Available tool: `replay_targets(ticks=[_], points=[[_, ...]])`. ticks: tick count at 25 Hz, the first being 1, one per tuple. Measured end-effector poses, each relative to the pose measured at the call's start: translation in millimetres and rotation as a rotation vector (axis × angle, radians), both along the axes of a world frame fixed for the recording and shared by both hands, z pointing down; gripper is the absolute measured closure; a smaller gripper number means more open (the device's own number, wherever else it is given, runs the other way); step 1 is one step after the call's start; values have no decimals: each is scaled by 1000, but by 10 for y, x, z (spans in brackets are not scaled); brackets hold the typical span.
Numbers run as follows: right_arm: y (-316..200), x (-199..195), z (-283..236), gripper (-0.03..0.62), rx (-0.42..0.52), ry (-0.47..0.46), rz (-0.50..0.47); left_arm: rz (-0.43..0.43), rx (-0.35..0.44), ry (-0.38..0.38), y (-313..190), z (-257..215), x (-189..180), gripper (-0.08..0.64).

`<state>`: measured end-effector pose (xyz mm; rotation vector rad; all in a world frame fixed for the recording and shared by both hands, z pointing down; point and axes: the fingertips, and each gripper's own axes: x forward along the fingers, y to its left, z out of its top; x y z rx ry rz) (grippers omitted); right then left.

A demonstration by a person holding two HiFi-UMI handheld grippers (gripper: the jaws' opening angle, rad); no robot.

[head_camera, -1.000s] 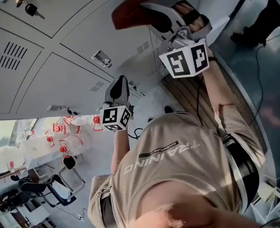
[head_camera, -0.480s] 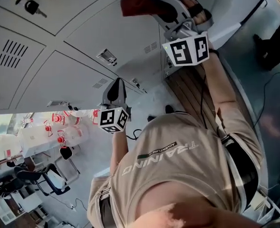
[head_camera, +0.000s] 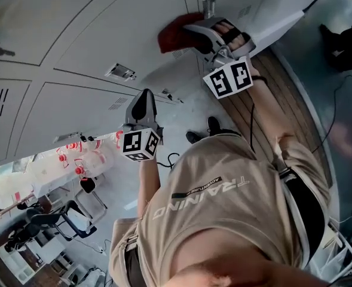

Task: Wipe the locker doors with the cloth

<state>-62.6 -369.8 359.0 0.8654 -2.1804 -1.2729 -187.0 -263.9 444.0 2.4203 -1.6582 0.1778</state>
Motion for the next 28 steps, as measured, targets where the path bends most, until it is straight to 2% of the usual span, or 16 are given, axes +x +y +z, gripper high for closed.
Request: replay_targets(ticks=[6, 14, 23, 25, 28], points=[[-4, -53, 918, 526, -184, 83, -27, 6, -20, 0, -105, 76, 42, 554], [-28, -66, 1827, 526, -322, 203, -59, -48, -56, 2, -56, 177, -75, 554], [42, 5, 2676, 526, -465, 353, -16, -74, -65, 15, 187, 235, -127, 554], [108, 26, 2795, 526, -502, 355, -5, -70, -60, 15, 252, 223, -116, 554], [261, 27, 2790, 526, -565, 305, 18, -60, -54, 16, 351, 231, -139, 554]])
